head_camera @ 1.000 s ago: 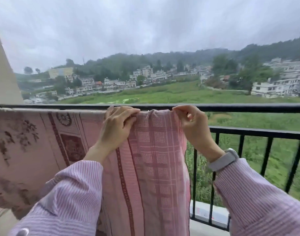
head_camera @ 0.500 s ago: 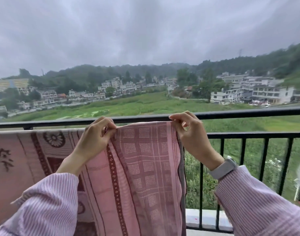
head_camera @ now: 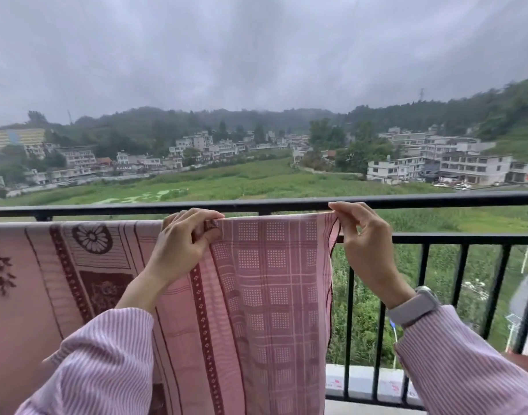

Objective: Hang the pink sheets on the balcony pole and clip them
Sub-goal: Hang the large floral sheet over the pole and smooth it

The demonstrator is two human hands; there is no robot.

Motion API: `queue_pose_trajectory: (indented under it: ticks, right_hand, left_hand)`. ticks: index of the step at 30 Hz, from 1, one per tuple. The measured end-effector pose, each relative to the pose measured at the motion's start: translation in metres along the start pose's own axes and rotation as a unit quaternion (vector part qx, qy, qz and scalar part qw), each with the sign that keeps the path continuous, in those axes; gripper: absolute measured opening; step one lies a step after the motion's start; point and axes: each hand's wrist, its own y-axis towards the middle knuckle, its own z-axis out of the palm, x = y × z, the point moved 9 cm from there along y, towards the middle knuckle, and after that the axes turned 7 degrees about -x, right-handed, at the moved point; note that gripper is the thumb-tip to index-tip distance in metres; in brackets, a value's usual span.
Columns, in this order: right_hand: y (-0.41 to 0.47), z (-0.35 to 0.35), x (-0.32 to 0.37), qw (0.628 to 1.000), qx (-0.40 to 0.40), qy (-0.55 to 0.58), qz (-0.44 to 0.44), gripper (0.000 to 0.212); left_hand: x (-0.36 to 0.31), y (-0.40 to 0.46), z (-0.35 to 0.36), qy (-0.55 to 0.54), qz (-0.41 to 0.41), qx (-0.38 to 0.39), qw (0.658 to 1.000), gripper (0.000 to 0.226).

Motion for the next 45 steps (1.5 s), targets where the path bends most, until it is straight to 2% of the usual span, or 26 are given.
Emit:
queue_pose_trajectory:
  ticks: [3,7,11,13,16,17,20,23,25,26,28,30,32,34,37,40,45]
  right_hand:
    - [-0.002,0.001,0.0,1.0,-0.009,0.004,0.003,0.027]
    - [-0.01,-0.009,0.017,0.993,-0.098,-0.026,-0.056,0.016]
    - [-0.032,0.004,-0.008,0.995,-0.047,-0.042,0.071,0.022]
    - [-0.042,0.009,-0.018,0.994,-0.022,-0.028,0.104,0.023]
    - [-0.045,0.009,-0.02,0.989,-0.032,0.014,0.144,0.004]
    - [-0.044,0.005,-0.018,0.987,-0.052,0.013,0.148,0.003]
    - [-0.039,-0.009,-0.011,0.983,-0.117,-0.022,0.139,0.008]
    - [-0.044,-0.007,-0.01,0.981,-0.118,-0.064,0.142,0.011]
    - [-0.055,-0.011,-0.006,0.973,-0.149,-0.113,0.136,0.01]
    - [-0.06,-0.015,0.003,0.965,-0.186,-0.144,0.113,0.01]
    - [-0.065,-0.012,0.038,0.949,-0.246,-0.198,0.001,0.016]
    - [-0.059,0.02,0.076,0.937,-0.207,-0.245,-0.139,0.022]
    - [-0.05,0.07,0.098,0.929,-0.108,-0.274,-0.225,0.026]
    - [-0.046,0.119,0.108,0.927,-0.02,-0.283,-0.247,0.031]
    - [-0.053,0.176,0.105,0.917,0.059,-0.311,-0.242,0.04]
    - [-0.059,0.194,0.095,0.903,0.06,-0.356,-0.231,0.04]
    - [-0.059,0.192,0.096,0.889,0.023,-0.386,-0.244,0.037]
  left_hand:
    - [0.001,-0.002,0.001,0.008,-0.01,0.0,1.0,0.028]
    - [0.003,-0.003,0.003,0.004,-0.028,-0.008,1.0,0.028]
    - [0.004,-0.006,0.001,0.005,-0.029,-0.023,0.999,0.028]
    - [0.005,-0.007,0.001,0.004,-0.023,-0.023,0.999,0.029]
    - [0.004,-0.006,0.001,0.006,-0.004,-0.026,1.0,0.031]
    - [0.004,-0.006,0.001,0.009,0.002,-0.026,1.0,0.032]
    - [0.004,-0.006,0.002,0.014,0.027,-0.025,0.999,0.033]
    - [0.004,-0.007,0.003,0.0,0.04,-0.029,0.999,0.034]
    - [0.004,-0.007,0.002,-0.006,0.054,-0.036,0.998,0.035]
    - [0.005,-0.007,0.002,-0.008,0.06,-0.037,0.997,0.036]
    - [0.004,-0.007,0.001,-0.016,0.07,-0.034,0.997,0.038]
    - [0.002,-0.005,-0.001,-0.028,0.085,-0.025,0.996,0.041]
    - [0.011,-0.002,-0.009,-0.034,0.078,-0.013,0.996,0.04]
    - [0.035,0.001,-0.021,-0.011,0.058,-0.013,0.998,0.031]
    - [0.069,-0.006,-0.038,0.113,0.099,-0.026,0.988,0.049]
    - [0.092,-0.012,-0.051,0.174,0.142,-0.039,0.974,0.043]
    - [0.117,-0.012,-0.071,0.192,0.184,-0.094,0.959,0.036]
